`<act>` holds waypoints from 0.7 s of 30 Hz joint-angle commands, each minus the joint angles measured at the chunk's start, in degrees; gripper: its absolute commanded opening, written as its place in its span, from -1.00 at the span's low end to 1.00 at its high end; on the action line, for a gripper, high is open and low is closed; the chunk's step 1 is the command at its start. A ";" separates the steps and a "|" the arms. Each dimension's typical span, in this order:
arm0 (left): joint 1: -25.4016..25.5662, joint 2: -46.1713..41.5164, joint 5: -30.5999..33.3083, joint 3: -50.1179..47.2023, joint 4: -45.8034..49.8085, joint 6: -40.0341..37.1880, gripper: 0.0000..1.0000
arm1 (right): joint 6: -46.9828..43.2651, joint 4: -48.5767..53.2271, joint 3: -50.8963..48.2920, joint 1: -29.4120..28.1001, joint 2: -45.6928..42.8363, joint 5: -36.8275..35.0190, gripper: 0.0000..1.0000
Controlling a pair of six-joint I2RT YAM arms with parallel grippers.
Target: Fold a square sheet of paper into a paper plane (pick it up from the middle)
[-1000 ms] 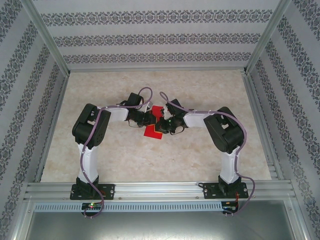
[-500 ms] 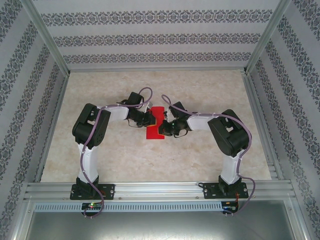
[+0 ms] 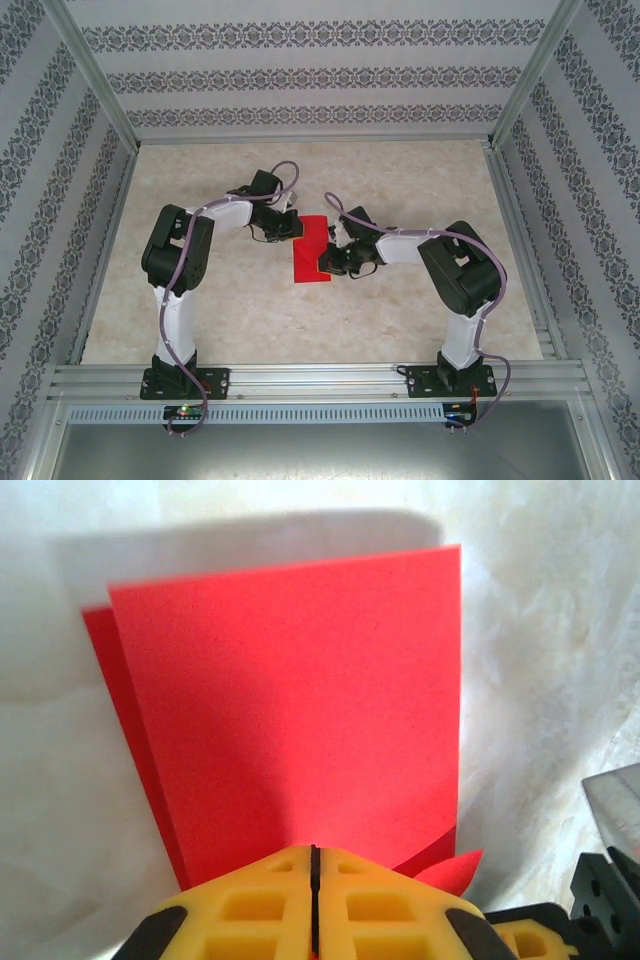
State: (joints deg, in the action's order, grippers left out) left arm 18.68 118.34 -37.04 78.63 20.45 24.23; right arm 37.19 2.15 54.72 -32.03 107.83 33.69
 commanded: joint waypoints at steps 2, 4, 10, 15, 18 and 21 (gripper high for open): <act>-0.32 -2.39 0.53 0.83 4.16 -2.09 -0.76 | 1.17 3.35 -0.79 -1.10 -0.19 0.44 -1.00; -0.34 -4.42 0.21 -0.05 4.57 -1.83 -0.70 | 2.09 2.37 0.02 -1.10 -1.24 1.11 -0.99; 0.07 -12.82 1.22 -5.86 5.13 -0.82 -0.47 | 1.68 4.27 2.93 -0.24 -5.26 1.11 -0.85; 1.36 -16.59 0.60 -11.35 1.80 1.01 -0.34 | -2.11 7.73 4.73 1.63 -7.19 -0.87 -0.59; 1.69 -16.49 -0.56 -13.93 -1.04 2.10 -0.30 | -5.54 9.66 5.98 2.97 -7.24 -2.96 -0.37; 1.91 -16.65 -1.97 -16.41 -4.53 3.66 -0.21 | -9.82 12.72 8.06 3.86 -6.48 -5.54 -0.28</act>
State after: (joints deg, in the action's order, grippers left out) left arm 20.01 101.65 -37.17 64.18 20.25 25.93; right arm 32.86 10.41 60.64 -28.84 101.49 31.62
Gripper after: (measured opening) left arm 0.386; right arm 0.352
